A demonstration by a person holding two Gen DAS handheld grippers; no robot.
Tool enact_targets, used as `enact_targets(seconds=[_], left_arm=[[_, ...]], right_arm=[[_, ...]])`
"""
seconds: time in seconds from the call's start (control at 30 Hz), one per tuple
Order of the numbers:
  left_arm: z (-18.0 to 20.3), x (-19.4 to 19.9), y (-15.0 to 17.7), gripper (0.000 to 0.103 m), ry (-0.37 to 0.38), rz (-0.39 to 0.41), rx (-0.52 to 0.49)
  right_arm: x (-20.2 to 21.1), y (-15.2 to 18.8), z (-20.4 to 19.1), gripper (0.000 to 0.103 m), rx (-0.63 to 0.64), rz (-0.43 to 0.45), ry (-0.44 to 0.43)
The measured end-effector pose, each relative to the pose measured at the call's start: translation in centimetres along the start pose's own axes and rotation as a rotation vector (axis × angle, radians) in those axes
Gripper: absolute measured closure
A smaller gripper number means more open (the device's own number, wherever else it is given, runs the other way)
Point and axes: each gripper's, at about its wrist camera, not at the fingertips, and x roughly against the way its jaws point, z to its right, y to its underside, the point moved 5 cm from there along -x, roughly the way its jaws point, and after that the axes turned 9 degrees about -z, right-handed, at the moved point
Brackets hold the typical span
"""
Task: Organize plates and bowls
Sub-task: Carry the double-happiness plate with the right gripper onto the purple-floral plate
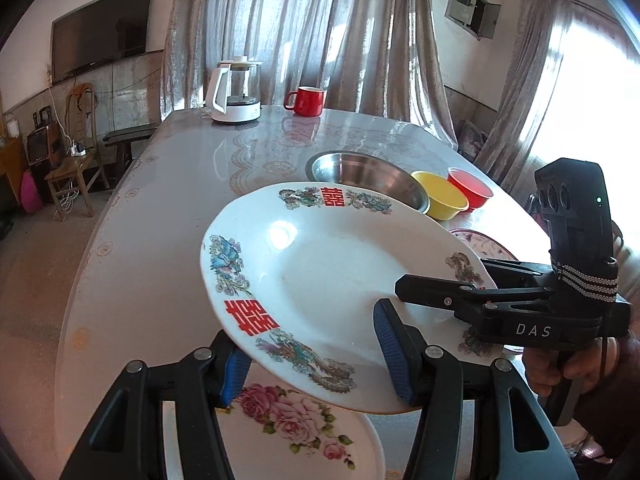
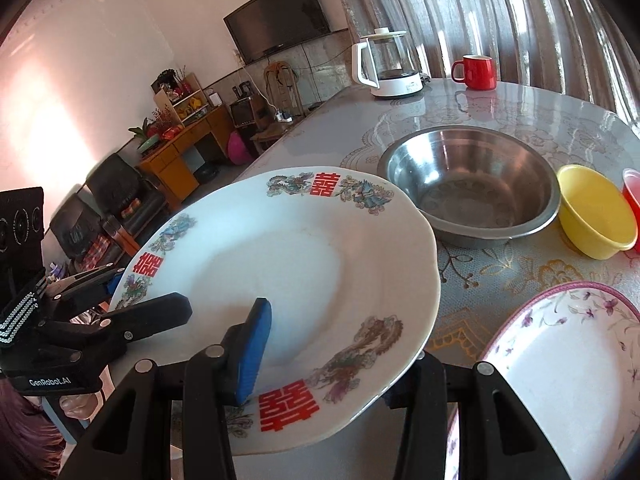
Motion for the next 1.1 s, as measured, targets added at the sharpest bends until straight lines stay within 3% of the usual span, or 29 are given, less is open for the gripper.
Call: enact_targets(seconds=[0.37, 0.67, 0.83, 1.1], left_arm=[[8.8, -0.8, -0.1, 0.045, 0.086, -0.005, -0.112], [16.0, -4.1, 1.0, 0.045, 0.170, -0.078, -0.164], [18.0, -6.0, 1.4, 0.045, 0.195, -0.127, -0.167], [18.0, -7.2, 1.6, 0.045, 0.211, -0.163, -0.136]], right_arm=[[6.6, 4.6, 4.9, 0.060, -0.086, 0.070, 0.076], [10.3, 9.6, 10.7, 0.060, -0.214, 0.067, 0.153], [10.5, 11.3, 13.0, 0.060, -0.274, 0.044, 0.183], [10.7, 12.1, 14.2, 0.060, -0.315, 0.037, 0.196]])
